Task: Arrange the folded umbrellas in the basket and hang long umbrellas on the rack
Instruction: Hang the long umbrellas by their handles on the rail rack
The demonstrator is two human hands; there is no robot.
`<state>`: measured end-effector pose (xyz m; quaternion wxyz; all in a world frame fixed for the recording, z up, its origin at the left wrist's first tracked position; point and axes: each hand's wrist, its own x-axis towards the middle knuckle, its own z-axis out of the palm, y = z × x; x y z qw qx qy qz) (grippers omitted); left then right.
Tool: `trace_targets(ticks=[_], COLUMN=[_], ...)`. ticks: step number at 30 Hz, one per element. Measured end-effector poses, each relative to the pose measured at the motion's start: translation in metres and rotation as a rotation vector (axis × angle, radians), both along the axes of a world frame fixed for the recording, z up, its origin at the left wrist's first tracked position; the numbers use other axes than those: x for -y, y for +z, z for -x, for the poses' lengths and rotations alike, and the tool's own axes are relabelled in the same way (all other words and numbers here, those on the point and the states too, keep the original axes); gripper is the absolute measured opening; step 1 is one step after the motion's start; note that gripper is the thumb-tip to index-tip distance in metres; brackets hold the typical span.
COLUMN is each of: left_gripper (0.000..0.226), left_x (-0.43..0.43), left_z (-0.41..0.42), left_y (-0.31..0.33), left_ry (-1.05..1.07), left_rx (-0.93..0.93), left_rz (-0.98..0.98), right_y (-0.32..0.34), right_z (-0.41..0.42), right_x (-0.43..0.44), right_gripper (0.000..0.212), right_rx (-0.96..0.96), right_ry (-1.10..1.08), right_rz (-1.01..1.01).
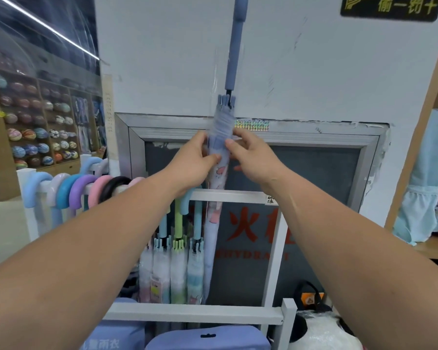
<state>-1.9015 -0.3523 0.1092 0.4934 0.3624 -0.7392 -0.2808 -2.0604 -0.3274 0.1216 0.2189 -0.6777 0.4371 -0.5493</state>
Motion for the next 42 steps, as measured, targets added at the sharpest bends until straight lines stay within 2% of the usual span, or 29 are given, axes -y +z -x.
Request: trace_targets(ticks=[4,6,9,12,17,20,22,25,26,31,37,38,39,42], left_gripper=[0.023,0.028,0.049,0.062,0.042,0.030,0.027,0.030,0.029,0.032,0.015,0.018,0.024,0.036], left_x=[0.001,0.000,-0.003,0.000,0.008,0.012,0.012,0.009,0.010,0.011,0.003,0.003,0.002,-0.010], left_z=[-0.008,-0.009,-0.008,-0.004,0.001,0.002,0.001,0.001,0.000,0.000,-0.008,-0.010,-0.011,-0.018], left_y=[-0.008,-0.007,0.002,0.011,0.004,-0.004,-0.009,-0.011,-0.011,-0.014,-0.008,-0.006,-0.002,0.017], left_ry=[0.049,0.046,0.026,0.006,-0.051,-0.045,-0.023,0.000,-0.004,-0.017,0.058,0.100,0.132,0.049], left_rx=[0.194,0.218,0.085,-0.083,-0.112,-0.066,-0.017,0.056,0.078,0.174,0.421,0.418,0.336,-0.103], left_rz=[0.020,0.002,-0.054,-0.068,-0.059,-0.055,-0.034,-0.013,-0.009,0.013,0.021,0.027,0.018,-0.062], right_y=[-0.006,-0.010,-0.019,-0.029,-0.031,-0.030,-0.025,-0.008,-0.003,-0.001,-0.017,-0.021,-0.024,-0.030], right_z=[-0.007,-0.006,-0.003,-0.001,0.001,0.004,0.007,0.010,0.010,-0.002,0.005,0.006,0.006,0.007], right_x=[0.011,0.013,0.016,0.018,0.010,0.005,0.002,-0.005,-0.004,0.009,0.012,0.011,0.012,0.013], right_gripper=[0.020,0.026,0.029,0.024,0.022,0.025,0.024,0.033,0.033,0.012,0.014,0.014,0.012,0.010], right_rx=[-0.019,-0.018,-0.030,-0.119,-0.352,-0.489,-0.404,-0.067,-0.011,-0.092,-0.098,-0.109,-0.125,-0.186], right_ry=[-0.020,-0.030,-0.023,-0.032,-0.118,-0.169,-0.139,-0.050,-0.034,-0.071,-0.069,-0.061,-0.055,-0.050], right_rz=[-0.007,-0.011,-0.030,-0.041,-0.031,-0.043,-0.060,-0.111,-0.101,0.055,0.005,-0.015,-0.040,-0.088])
